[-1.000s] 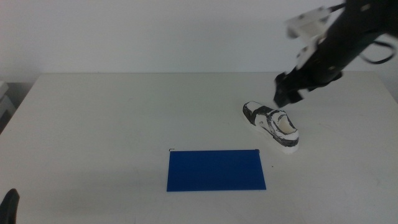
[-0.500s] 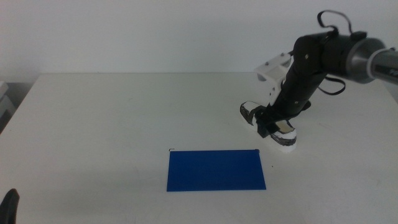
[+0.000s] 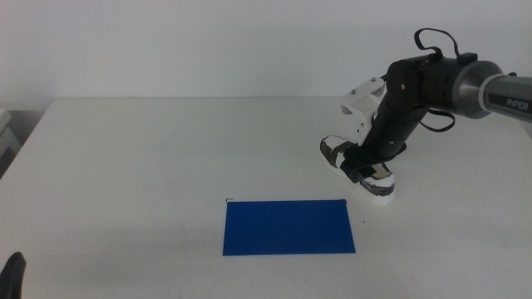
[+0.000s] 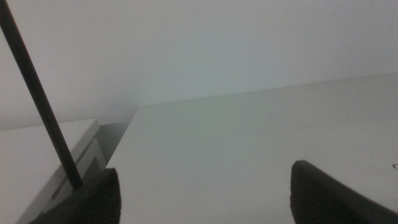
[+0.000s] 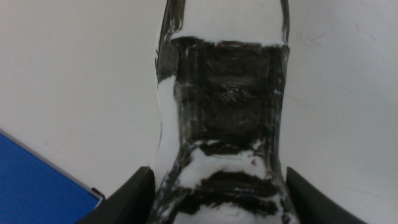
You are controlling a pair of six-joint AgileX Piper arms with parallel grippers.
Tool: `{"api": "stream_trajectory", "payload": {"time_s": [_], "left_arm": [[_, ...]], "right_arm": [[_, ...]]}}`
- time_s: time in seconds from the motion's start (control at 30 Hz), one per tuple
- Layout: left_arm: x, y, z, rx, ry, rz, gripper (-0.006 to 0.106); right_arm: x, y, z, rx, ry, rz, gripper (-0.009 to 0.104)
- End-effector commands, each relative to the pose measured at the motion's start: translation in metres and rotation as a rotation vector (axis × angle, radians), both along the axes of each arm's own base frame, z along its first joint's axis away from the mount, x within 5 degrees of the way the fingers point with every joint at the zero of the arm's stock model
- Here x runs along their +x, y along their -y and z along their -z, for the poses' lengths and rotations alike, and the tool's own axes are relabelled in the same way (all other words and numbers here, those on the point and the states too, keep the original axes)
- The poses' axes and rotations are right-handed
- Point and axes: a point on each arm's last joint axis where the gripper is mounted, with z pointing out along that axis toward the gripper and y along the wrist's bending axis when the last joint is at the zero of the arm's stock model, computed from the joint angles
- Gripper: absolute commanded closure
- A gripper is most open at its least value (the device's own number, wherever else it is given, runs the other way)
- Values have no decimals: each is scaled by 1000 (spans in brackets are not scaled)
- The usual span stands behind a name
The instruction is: Use one arm to grab the shoe from the table and place it on the mat.
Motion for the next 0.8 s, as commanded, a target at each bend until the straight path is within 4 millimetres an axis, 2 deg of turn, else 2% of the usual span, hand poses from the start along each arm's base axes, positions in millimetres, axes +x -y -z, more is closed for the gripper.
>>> {"api": "stream_trajectory", "payload": {"time_s": [0.0, 0.17, 0.43, 0.57, 0.77], "left_arm": [[0, 1, -6, -11, 84, 8, 7], [0, 1, -6, -11, 84, 8, 7], [0, 1, -6, -11, 84, 8, 7], [0, 1, -6, -11, 84, 8, 7], [0, 1, -6, -11, 84, 8, 7]], "right_arm": [[-2, 1, -50, 36, 140, -5, 99], [-19, -1, -93, 68, 209, 0, 99], [-65, -11, -153, 108, 240, 25, 99], [-88, -27, -164, 93, 209, -15, 99], [-117, -60, -166, 63, 160, -114, 99]]}}
